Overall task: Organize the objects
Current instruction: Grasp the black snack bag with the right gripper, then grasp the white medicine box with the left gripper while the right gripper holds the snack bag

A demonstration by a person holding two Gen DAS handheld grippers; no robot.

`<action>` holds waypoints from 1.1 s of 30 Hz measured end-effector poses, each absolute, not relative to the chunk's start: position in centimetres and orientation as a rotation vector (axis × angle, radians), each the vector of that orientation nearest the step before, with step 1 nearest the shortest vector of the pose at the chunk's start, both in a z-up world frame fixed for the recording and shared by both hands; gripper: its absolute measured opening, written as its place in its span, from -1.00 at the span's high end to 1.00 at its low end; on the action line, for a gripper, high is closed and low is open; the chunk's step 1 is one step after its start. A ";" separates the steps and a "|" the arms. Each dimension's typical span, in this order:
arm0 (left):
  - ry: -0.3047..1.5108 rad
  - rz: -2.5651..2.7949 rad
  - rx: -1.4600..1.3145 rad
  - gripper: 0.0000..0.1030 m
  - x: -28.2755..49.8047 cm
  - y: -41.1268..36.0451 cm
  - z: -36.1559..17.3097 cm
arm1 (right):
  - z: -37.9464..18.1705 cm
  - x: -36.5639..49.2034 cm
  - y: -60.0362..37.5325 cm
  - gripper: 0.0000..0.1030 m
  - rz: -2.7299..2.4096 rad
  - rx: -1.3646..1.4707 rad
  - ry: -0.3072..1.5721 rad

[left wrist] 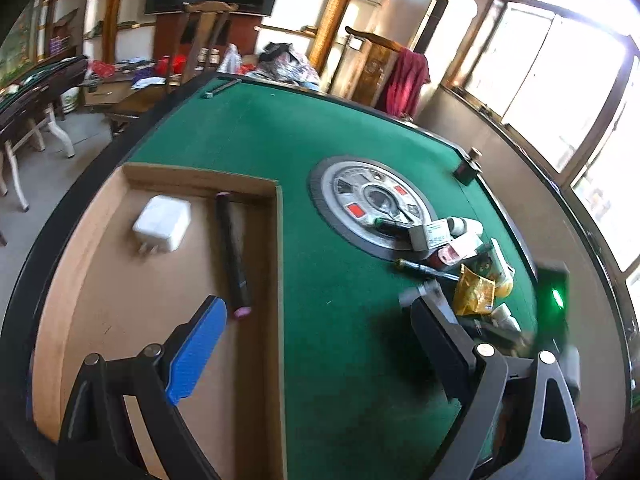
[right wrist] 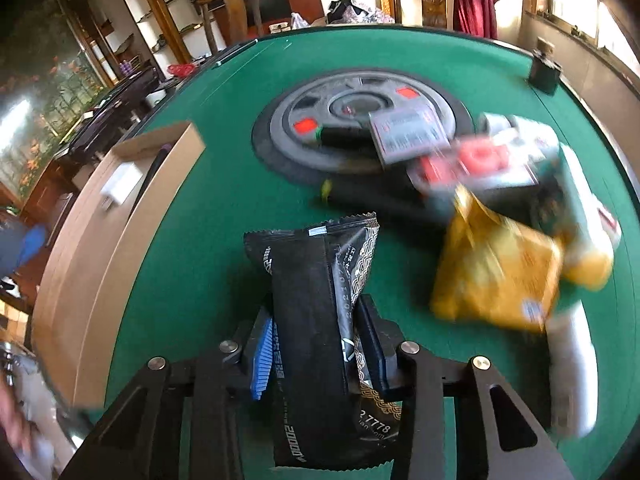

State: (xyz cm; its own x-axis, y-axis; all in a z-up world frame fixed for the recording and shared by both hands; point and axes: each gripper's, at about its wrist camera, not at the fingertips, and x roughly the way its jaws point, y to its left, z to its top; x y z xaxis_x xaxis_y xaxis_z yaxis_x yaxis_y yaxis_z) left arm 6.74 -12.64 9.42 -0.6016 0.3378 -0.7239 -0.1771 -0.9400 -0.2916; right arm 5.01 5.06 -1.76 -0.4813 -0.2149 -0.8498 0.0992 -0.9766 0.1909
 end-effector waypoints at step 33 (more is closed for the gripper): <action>0.514 2.116 -1.066 0.30 -3.3 9.2 4.2 | -2.3 9.9 15.4 -0.02 -2.510 1.266 -0.564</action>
